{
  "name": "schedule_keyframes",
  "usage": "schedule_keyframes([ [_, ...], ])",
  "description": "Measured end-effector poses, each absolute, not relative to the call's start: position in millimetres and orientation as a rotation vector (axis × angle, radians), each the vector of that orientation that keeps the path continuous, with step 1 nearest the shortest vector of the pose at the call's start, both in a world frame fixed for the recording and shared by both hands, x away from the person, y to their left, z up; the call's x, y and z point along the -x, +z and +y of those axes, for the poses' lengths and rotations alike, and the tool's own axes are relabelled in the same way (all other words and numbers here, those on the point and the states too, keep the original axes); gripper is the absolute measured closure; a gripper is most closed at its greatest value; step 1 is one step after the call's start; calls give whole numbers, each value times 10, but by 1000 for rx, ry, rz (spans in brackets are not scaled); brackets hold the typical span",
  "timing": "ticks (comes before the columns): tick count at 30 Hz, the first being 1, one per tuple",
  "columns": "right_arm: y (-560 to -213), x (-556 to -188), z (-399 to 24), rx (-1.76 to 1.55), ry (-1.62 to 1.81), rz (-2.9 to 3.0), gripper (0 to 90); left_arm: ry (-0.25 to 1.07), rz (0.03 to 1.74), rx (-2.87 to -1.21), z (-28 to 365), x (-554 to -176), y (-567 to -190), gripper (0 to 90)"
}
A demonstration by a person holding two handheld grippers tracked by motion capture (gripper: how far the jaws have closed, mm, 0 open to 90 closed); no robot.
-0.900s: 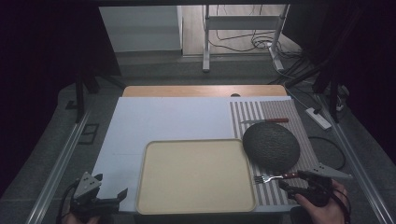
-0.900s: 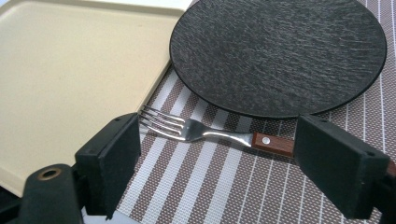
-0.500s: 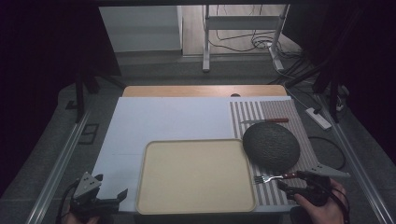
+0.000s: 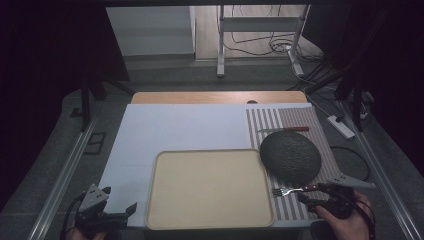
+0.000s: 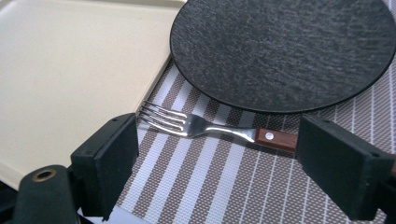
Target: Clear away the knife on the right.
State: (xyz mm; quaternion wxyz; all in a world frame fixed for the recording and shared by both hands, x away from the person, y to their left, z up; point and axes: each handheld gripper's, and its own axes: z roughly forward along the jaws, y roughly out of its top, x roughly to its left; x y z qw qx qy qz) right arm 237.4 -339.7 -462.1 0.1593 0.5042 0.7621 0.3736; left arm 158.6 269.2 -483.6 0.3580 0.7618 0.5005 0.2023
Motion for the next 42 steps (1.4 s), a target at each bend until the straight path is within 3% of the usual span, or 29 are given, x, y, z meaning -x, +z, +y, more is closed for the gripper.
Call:
schedule_keyframes([
  [21, -4486, -2603, -3423, -1349, 1025, 2168, 131, 522, 1292, -1971, 2688, -1578, -4835, 0],
  [42, -4491, -3182, -3513, -1368, 961, 2218, 138, 525, 1291, -1984, 2673, -1584, -4837, 0],
])
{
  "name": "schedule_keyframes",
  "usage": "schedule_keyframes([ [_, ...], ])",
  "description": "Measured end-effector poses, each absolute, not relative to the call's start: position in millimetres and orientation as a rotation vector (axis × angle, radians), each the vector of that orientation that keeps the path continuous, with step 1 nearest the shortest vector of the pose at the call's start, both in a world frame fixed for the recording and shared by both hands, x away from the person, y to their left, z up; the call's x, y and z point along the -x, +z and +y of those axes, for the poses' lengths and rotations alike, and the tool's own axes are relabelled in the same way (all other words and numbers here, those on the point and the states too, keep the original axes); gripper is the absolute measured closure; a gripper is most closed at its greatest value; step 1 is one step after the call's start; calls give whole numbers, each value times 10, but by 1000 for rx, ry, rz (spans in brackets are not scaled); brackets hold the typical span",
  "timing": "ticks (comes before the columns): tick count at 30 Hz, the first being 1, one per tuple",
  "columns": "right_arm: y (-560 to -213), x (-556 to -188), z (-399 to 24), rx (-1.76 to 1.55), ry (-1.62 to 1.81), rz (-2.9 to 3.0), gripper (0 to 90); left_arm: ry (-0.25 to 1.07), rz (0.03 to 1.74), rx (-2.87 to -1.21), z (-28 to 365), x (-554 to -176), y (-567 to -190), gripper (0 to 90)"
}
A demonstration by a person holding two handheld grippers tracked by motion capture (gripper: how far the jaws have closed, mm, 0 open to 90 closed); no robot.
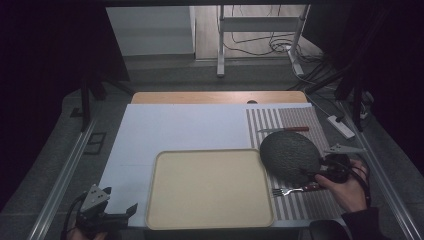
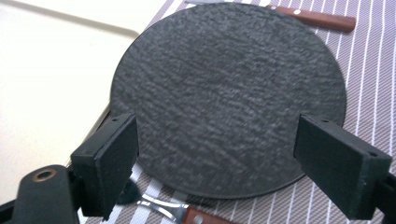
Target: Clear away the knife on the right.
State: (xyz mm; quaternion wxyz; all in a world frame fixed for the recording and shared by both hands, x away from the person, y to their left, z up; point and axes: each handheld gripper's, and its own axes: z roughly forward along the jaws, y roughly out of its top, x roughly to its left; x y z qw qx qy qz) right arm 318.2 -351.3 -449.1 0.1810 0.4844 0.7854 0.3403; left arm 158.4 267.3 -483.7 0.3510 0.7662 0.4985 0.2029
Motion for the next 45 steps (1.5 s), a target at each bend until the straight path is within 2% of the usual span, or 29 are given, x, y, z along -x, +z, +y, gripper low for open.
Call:
schedule_keyframes([
  [45, -4593, -4548, -3613, -1492, 897, 2200, 112, 526, 1293, -1998, 2659, -1595, -4842, 0],
])
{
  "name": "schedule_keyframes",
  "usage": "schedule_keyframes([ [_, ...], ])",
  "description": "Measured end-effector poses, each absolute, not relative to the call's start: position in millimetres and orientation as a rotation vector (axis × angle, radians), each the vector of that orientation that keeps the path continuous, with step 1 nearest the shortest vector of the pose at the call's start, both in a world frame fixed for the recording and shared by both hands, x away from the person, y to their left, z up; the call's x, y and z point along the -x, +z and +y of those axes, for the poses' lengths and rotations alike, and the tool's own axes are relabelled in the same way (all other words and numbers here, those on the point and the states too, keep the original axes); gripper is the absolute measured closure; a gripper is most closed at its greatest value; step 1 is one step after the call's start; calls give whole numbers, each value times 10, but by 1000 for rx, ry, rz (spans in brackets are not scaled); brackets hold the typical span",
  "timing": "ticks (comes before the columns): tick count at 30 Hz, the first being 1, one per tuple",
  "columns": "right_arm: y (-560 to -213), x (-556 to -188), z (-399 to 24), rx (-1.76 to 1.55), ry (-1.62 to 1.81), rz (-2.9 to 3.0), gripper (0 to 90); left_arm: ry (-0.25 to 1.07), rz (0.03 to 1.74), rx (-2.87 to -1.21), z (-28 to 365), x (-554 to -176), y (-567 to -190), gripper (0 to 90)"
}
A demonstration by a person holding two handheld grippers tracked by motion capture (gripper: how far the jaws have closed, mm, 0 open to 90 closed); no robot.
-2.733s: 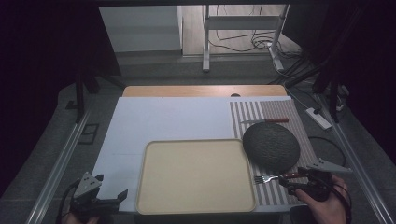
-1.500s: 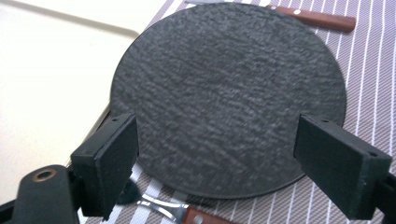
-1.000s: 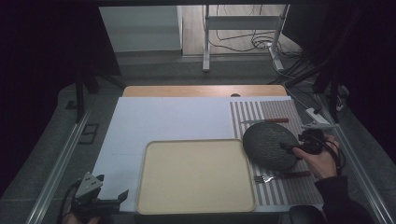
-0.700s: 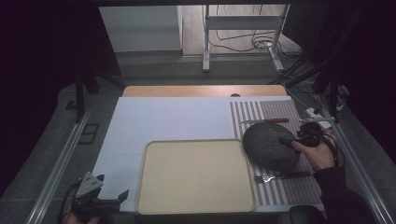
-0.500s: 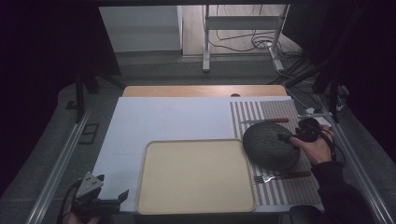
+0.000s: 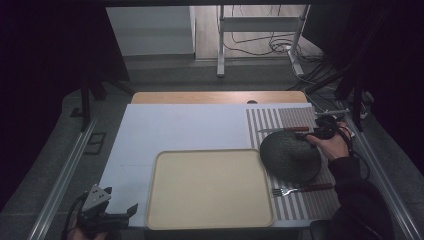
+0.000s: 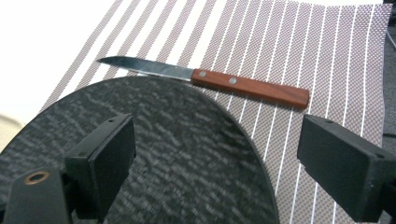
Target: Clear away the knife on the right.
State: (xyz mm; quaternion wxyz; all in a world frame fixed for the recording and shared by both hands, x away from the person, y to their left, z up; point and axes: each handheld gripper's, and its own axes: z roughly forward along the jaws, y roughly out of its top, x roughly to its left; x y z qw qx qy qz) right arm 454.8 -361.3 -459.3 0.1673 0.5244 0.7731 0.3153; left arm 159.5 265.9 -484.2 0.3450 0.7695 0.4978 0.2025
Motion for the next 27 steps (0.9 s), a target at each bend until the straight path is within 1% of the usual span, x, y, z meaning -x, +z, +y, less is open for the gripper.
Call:
schedule_keyframes([
  [8, -4661, -4770, -3627, -1517, 856, 2194, 109, 527, 1293, -2002, 2655, -1597, -4843, 0],
  [14, -4705, -4916, -3651, -1536, 832, 2178, 133, 528, 1293, -2006, 2651, -1598, -4843, 0],
  [17, -4717, -4971, -3661, -1544, 834, 2175, 176, 528, 1293, -2007, 2650, -1598, -4843, 0],
  [21, -4726, -5036, -3675, -1545, 833, 2175, 279, 528, 1293, -2010, 2648, -1598, -4843, 0],
  [24, -4735, -5082, -3685, -1553, 831, 2189, 397, 530, 1291, -2016, 2646, -1599, -4842, 0],
  [26, -4741, -5123, -3693, -1550, 815, 2196, 521, 530, 1291, -2017, 2644, -1599, -4842, 0],
  [27, -4745, -5141, -3695, -1555, 808, 2198, 563, 531, 1290, -2017, 2644, -1598, -4842, 0],
])
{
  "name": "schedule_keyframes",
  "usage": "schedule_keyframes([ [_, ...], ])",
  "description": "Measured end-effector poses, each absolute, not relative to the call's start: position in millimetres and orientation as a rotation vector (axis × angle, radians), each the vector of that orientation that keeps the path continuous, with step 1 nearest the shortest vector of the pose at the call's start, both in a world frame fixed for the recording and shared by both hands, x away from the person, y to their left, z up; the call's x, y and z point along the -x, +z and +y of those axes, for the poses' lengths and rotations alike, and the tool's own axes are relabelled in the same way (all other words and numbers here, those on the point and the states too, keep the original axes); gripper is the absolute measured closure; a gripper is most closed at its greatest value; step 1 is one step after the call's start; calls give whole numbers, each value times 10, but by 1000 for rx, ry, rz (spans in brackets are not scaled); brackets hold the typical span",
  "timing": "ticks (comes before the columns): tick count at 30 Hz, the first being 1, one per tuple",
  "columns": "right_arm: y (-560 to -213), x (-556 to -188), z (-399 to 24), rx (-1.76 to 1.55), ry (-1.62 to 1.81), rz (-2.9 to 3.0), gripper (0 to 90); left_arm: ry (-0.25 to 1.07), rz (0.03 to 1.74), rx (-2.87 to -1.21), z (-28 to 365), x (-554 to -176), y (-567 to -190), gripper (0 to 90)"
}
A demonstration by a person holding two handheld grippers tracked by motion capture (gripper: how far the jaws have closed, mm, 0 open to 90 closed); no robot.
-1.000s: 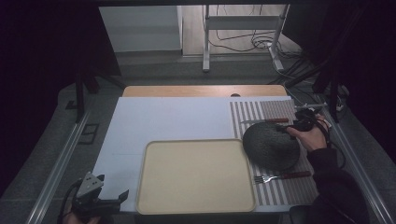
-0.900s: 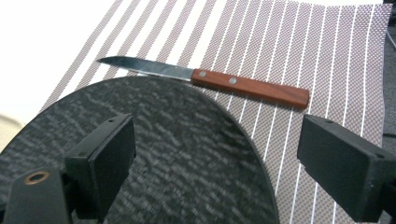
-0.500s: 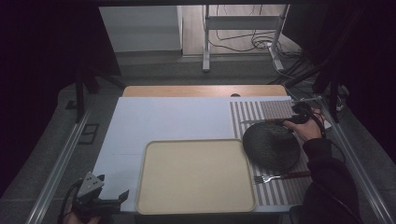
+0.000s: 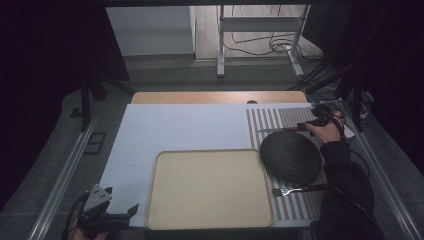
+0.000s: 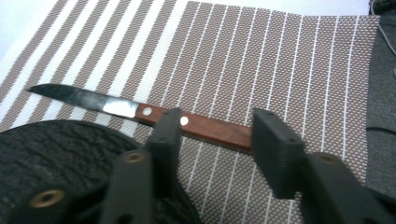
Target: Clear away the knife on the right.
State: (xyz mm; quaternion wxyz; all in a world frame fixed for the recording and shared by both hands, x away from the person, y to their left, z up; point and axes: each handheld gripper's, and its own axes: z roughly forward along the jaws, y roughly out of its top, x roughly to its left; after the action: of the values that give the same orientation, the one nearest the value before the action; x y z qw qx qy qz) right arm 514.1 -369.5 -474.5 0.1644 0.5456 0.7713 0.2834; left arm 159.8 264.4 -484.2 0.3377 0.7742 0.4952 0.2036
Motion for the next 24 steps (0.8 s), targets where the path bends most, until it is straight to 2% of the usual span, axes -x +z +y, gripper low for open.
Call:
schedule_keyframes([
  [2, -4754, -5177, -3700, -1553, 793, 2212, 726, 531, 1290, -2018, 2644, -1599, -4842, 0],
  [5, -4776, -5254, -3707, -1528, 752, 2208, 900, 530, 1289, -2018, 2644, -1599, -4843, 0],
  [16, -4951, -5425, -3774, -1548, 698, 2160, 900, 533, 1286, -2019, 2639, -1596, -4845, 0],
  [24, -5008, -5347, -3851, -1588, 730, 2153, 900, 536, 1285, -2026, 2634, -1595, -4844, 0],
])
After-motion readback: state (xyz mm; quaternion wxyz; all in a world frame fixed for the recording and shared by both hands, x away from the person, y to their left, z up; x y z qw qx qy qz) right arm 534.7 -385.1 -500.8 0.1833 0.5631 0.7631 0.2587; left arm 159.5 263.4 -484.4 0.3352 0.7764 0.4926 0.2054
